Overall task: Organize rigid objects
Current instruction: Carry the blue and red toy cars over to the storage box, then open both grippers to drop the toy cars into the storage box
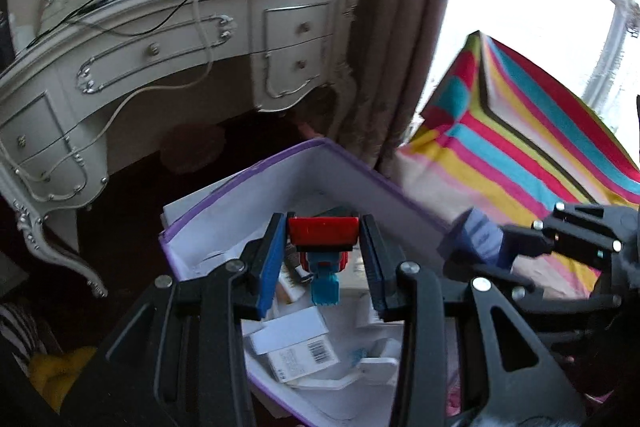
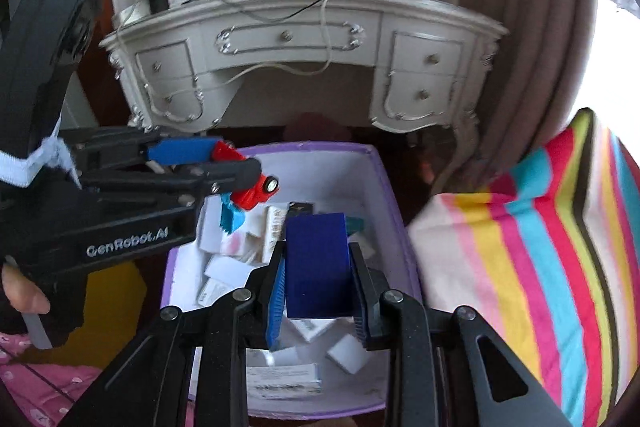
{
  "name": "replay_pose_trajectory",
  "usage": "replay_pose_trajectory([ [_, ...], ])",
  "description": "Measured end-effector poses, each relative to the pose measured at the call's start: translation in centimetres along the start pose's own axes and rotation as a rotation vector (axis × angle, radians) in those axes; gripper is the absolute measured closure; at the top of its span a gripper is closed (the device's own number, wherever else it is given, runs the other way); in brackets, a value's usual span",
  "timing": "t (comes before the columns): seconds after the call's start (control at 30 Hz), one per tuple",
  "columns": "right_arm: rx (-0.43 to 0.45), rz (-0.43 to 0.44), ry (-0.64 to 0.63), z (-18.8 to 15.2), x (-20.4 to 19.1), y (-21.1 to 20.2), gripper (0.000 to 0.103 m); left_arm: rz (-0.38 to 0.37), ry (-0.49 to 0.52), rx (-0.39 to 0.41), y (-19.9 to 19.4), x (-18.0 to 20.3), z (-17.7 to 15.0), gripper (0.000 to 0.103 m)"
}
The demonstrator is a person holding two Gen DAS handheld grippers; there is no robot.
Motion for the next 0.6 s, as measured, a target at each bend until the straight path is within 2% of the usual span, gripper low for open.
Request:
replay_pose_trajectory([
  [0.23,-0.073,0.046,0.007,-1.7,-1.9,2.4,0.074,0.035,-0.023,-0.024,0.9,-2.1,-1.4,0.062],
  [0.43,-0.1,0.067,0.003,-2.6,-3.2,3.2,0.073,0.028,-0.046,-0.03,1.2,-2.4,-2.0,0.062],
  [0.53,-0.106,0.075,0.012,-2.9,-3.3,3.1,0.073,0.048,-0.055,-0.029,1.2,-2.6,-2.0,0.061],
  [0.57,-0.108,0.073,0.015,-2.8,-3.1,3.1,0.07,0.061,-0.052,-0.03,1.2,-2.7,-2.0,0.059],
  [0.6,-0.108,0.06,0.022,-2.8,-2.9,3.0,0.067,0.081,-0.05,-0.027,1.0,-3.0,-1.9,0.045],
])
Point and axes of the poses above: each gripper's, at about its wrist camera, not at the fingertips, and y roughly the way its jaws point, x to its right, z to its top, the point moved 8 cm from there along y, roughly the way its jaws point, and after that the axes turned 15 degrees about y, right-handed, at the moved point
